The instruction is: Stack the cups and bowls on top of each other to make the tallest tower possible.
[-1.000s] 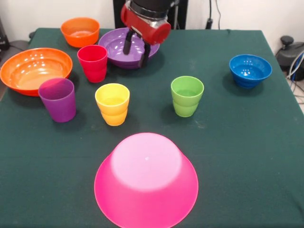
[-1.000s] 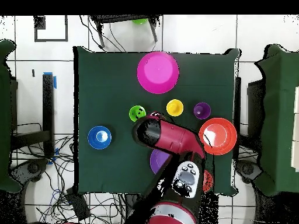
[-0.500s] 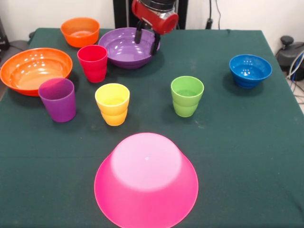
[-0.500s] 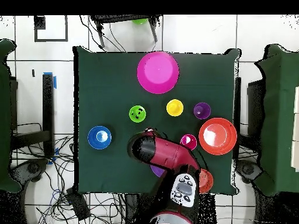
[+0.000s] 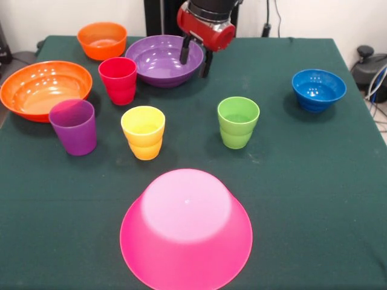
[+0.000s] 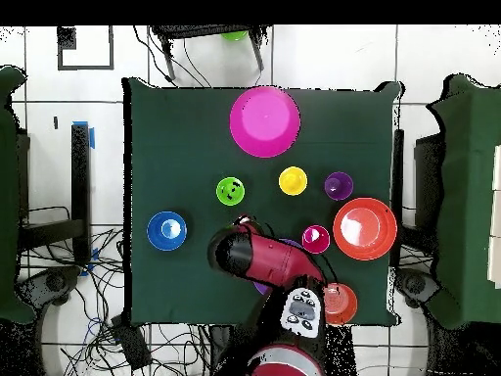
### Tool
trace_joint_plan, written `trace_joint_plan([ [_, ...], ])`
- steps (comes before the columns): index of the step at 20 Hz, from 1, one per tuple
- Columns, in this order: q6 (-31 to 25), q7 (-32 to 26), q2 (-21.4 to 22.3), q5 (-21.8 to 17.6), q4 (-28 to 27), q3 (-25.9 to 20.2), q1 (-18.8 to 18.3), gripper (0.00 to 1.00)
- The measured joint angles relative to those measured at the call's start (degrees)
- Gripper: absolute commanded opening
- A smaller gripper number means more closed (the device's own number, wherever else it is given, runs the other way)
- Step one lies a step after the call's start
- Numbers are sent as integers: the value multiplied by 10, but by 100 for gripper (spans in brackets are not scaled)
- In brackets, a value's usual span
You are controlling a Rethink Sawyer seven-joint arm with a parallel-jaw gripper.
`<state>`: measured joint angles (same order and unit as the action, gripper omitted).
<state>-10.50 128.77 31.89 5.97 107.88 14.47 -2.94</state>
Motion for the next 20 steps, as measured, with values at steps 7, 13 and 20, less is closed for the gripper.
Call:
trace_joint_plan([
  [7, 29, 0, -20, -9, 0, 0, 0, 100],
  [13, 39, 0, -39, -10, 0, 0, 0, 100],
  [20, 41, 0, -54, -18, 1, 0, -1, 100],
])
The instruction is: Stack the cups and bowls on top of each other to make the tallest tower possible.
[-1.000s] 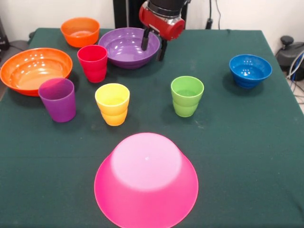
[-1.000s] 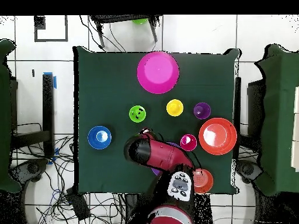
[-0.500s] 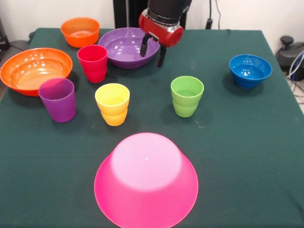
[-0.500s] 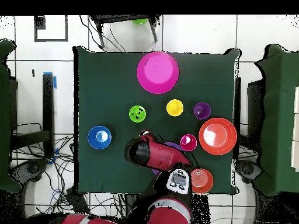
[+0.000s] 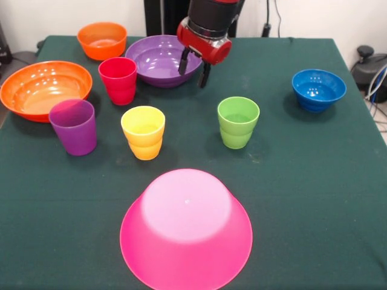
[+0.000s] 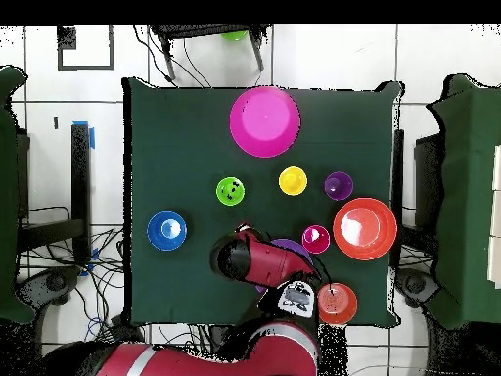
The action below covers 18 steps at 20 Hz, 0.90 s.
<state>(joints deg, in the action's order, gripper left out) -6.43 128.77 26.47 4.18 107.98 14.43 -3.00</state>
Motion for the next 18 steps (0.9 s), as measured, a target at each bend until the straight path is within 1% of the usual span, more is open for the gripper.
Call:
trace_joint_plan([
  [5, 11, 0, -1, -13, 2, 0, -4, 100],
  [9, 12, 0, 8, -24, 9, 0, -6, 100],
  [18, 12, 0, 20, -32, 21, 3, -6, 100],
])
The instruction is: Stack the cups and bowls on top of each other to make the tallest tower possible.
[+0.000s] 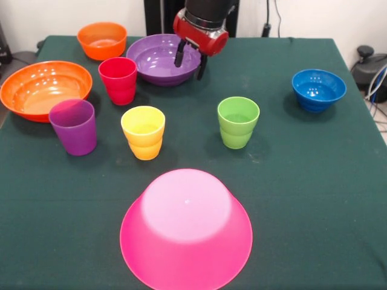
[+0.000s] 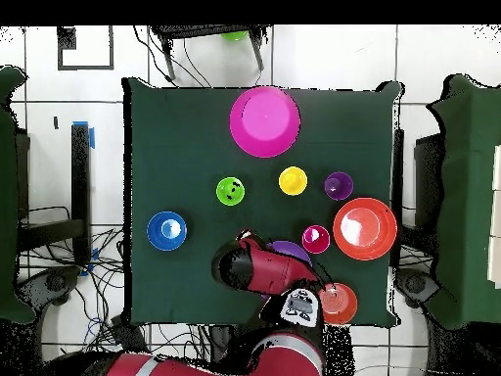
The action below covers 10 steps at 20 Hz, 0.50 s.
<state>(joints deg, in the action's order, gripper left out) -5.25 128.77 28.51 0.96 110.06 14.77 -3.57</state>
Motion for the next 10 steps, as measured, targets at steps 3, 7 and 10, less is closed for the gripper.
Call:
trace_joint_plan([
  [3, 0, 0, 3, 0, 2, 0, 0, 100],
  [7, 0, 0, 3, 0, 3, 1, -1, 100],
  [10, 0, 0, -1, -1, 3, 1, -3, 100],
])
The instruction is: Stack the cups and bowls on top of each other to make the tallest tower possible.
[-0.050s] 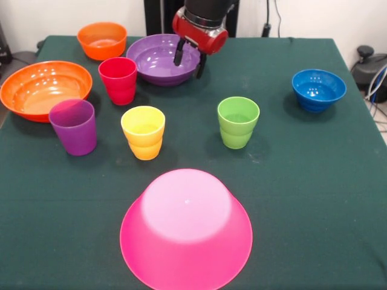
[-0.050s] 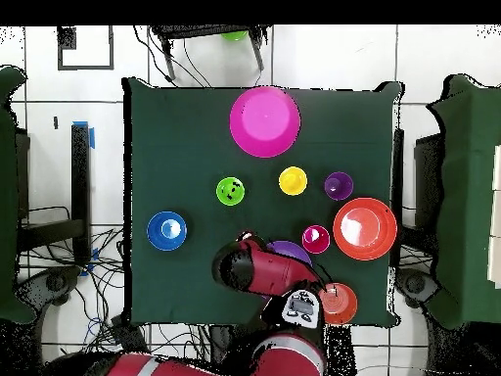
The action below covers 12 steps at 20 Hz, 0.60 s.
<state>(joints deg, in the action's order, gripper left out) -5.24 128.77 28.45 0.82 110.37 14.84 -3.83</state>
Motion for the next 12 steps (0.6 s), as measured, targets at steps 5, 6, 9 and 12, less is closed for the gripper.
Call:
trace_joint_plan([
  [5, 1, 0, -8, -1, 0, 0, -6, 100],
  [6, 2, 0, -11, -1, 0, 0, -7, 100],
  [9, 14, 0, -24, -4, 0, 0, -13, 100],
  [12, 33, 0, -42, -8, 0, 0, -18, 100],
])
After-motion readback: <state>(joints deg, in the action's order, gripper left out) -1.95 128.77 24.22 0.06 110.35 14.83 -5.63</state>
